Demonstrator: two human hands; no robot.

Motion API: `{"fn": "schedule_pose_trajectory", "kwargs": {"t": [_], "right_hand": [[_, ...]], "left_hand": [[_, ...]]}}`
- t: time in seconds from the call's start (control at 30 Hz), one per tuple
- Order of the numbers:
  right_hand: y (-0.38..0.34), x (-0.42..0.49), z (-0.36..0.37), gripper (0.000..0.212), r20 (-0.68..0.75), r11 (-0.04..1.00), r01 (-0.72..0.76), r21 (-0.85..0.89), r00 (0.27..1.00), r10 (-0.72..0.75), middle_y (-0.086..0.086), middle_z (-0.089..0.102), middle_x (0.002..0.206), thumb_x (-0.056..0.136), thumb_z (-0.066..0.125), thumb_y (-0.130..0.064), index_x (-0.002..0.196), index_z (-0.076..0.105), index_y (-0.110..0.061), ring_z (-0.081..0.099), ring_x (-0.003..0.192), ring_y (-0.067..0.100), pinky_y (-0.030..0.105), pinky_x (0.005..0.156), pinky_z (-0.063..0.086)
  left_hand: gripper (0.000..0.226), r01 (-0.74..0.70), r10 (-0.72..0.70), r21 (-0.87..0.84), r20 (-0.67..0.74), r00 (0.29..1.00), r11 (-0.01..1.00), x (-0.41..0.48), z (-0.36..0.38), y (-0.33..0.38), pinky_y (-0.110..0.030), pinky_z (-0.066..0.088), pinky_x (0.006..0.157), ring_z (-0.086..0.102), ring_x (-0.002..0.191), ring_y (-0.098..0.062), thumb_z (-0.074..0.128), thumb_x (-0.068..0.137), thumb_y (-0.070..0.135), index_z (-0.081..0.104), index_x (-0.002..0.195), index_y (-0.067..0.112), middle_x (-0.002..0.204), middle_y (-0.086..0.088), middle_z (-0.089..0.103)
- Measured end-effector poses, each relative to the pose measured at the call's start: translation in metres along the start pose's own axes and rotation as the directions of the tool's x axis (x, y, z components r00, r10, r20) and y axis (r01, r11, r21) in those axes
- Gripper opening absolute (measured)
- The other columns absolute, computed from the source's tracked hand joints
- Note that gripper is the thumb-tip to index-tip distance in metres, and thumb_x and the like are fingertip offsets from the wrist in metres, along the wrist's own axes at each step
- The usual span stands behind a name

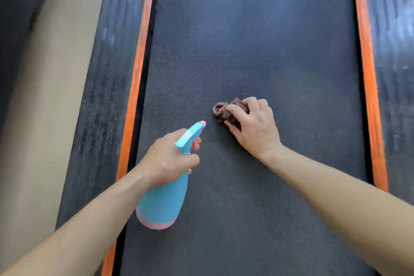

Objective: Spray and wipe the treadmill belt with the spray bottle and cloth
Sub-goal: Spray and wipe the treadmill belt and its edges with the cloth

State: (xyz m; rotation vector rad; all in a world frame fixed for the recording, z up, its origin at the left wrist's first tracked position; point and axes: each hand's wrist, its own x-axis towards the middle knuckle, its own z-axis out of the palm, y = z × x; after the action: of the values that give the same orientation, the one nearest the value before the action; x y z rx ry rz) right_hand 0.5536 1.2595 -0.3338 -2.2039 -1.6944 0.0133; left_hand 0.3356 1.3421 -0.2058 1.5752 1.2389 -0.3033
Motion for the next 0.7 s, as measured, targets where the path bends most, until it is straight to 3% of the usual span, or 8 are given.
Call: {"fn": "schedule_pose_trajectory", "kwargs": {"t": [0.13, 0.23, 0.27, 0.33, 0.4, 0.53, 0.7], "right_hand": [[0.014, -0.06, -0.022, 0.034, 0.097, 0.994, 0.091, 0.065, 0.991, -0.097, 0.01, 0.058, 0.109, 0.091, 0.066, -0.045, 0.118, 0.067, -0.025, 0.05, 0.09, 0.033, 0.047, 0.073, 0.047], [0.034, -0.092, -0.039, 0.035, 0.079, 0.998, 0.012, 0.056, 0.997, -0.017, 0.011, 0.057, 0.112, 0.091, 0.067, -0.045, 0.119, 0.067, -0.023, 0.052, 0.091, 0.035, 0.046, 0.076, 0.048], [0.041, -0.102, -0.044, 0.036, 0.064, 0.997, -0.045, 0.058, 0.997, 0.041, 0.012, 0.057, 0.113, 0.092, 0.066, -0.046, 0.12, 0.066, -0.023, 0.053, 0.092, 0.036, 0.047, 0.077, 0.048], [0.057, -0.121, -0.054, 0.04, 0.035, 0.984, -0.172, 0.048, 0.985, 0.171, 0.014, 0.055, 0.113, 0.091, 0.064, -0.047, 0.122, 0.065, -0.023, 0.053, 0.092, 0.036, 0.049, 0.081, 0.049], [0.07, -0.138, -0.063, 0.041, 0.007, 0.962, -0.27, 0.027, 0.963, 0.27, 0.014, 0.054, 0.113, 0.091, 0.062, -0.048, 0.122, 0.066, -0.021, 0.051, 0.091, 0.036, 0.049, 0.083, 0.049], [0.082, -0.165, -0.074, 0.045, -0.033, 0.931, -0.365, 0.005, 0.93, 0.365, 0.015, 0.053, 0.115, 0.09, 0.059, -0.049, 0.124, 0.067, -0.02, 0.051, 0.092, 0.036, 0.049, 0.083, 0.048], [0.084, -0.169, -0.068, 0.043, -0.05, 0.927, -0.374, 0.002, 0.926, 0.374, 0.015, 0.054, 0.114, 0.091, 0.058, -0.051, 0.121, 0.065, -0.022, 0.05, 0.092, 0.036, 0.049, 0.082, 0.049]], "left_hand": [[0.027, -0.046, 0.045, 0.113, 0.015, 0.999, 0.993, 0.012, 0.01, 0.024, -0.028, 0.057, 0.077, 0.077, 0.069, -0.015, 0.07, 0.079, 0.015, 0.069, 0.102, 0.029, 0.105, 0.009, 0.074], [0.022, -0.089, 0.079, 0.169, 0.061, 0.995, 0.982, 0.018, 0.029, 0.049, -0.015, 0.051, 0.066, 0.076, 0.069, -0.011, 0.07, 0.083, 0.014, 0.067, 0.095, 0.032, 0.097, 0.013, 0.072], [0.02, -0.092, 0.078, 0.177, 0.085, 0.993, 0.98, 0.02, 0.038, 0.056, -0.016, 0.054, 0.069, 0.077, 0.07, -0.013, 0.071, 0.081, 0.018, 0.066, 0.094, 0.032, 0.095, 0.012, 0.072], [0.023, -0.108, 0.085, 0.203, 0.118, 0.989, 0.973, 0.025, 0.058, 0.07, -0.033, 0.062, 0.081, 0.077, 0.077, -0.021, 0.068, 0.069, 0.032, 0.065, 0.092, 0.03, 0.097, 0.007, 0.074], [0.033, -0.134, 0.102, 0.226, 0.148, 0.984, 0.965, 0.03, 0.078, 0.081, -0.046, 0.063, 0.085, 0.077, 0.083, -0.027, 0.06, 0.059, 0.039, 0.065, 0.091, 0.03, 0.099, 0.002, 0.074], [0.032, -0.168, 0.124, 0.243, 0.185, 0.975, 0.955, 0.036, 0.107, 0.1, -0.049, 0.062, 0.088, 0.076, 0.088, -0.03, 0.059, 0.059, 0.039, 0.063, 0.09, 0.031, 0.102, 0.001, 0.074], [0.034, -0.128, 0.107, 0.157, 0.134, 0.985, 0.979, 0.046, 0.115, 0.111, -0.047, 0.062, 0.091, 0.077, 0.09, -0.026, 0.062, 0.06, 0.036, 0.068, 0.093, 0.028, 0.099, 0.009, 0.075]]}}
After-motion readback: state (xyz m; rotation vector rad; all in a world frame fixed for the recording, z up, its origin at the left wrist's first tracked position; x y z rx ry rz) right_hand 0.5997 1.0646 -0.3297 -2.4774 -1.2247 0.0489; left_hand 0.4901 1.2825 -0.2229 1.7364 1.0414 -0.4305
